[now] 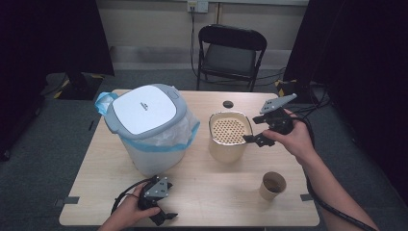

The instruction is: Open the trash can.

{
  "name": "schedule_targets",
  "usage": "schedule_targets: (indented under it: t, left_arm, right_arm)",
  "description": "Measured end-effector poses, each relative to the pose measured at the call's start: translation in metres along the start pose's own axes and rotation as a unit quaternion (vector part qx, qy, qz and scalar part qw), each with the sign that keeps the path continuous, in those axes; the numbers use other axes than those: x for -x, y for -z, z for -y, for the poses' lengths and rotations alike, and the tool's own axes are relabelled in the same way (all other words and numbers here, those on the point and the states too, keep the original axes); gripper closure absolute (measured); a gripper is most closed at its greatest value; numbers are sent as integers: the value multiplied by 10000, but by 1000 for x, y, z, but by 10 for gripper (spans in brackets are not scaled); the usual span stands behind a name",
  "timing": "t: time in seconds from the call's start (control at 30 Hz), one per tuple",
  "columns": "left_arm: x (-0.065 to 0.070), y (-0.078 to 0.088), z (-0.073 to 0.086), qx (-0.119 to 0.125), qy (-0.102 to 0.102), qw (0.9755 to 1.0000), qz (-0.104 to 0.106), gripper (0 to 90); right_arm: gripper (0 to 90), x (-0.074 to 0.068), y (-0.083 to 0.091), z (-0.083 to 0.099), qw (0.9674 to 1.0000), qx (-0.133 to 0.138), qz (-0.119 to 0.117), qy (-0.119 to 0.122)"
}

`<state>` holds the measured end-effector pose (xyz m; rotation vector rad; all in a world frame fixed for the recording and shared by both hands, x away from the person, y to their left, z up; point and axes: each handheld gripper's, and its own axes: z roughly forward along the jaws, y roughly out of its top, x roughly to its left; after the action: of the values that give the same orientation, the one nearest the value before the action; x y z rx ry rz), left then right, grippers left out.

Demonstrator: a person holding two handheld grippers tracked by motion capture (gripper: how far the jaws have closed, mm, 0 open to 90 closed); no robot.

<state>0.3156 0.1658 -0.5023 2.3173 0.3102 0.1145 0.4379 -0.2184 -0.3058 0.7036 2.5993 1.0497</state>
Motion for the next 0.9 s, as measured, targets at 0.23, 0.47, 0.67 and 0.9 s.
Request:
schedule_targets:
  t: [0.23,0.47,0.67,0.9]
  left_arm:
    - [0,0,0,-27,-9,10000,12,0]
    - [0,0,0,-18,1,10000,16,0]
    - [0,0,0,-19,-16,10000,16,0]
    - [0,0,0,-10,-14,10000,23,0]
  right_arm:
    - [181,0,-11,-22,10000,28,9,63]
    - [180,-1,-22,-40,9999,-9,-22,126]
    - [180,-1,-31,-54,9999,38,-85,69]
    - [181,1,-39,-68,9999,56,-54,139]
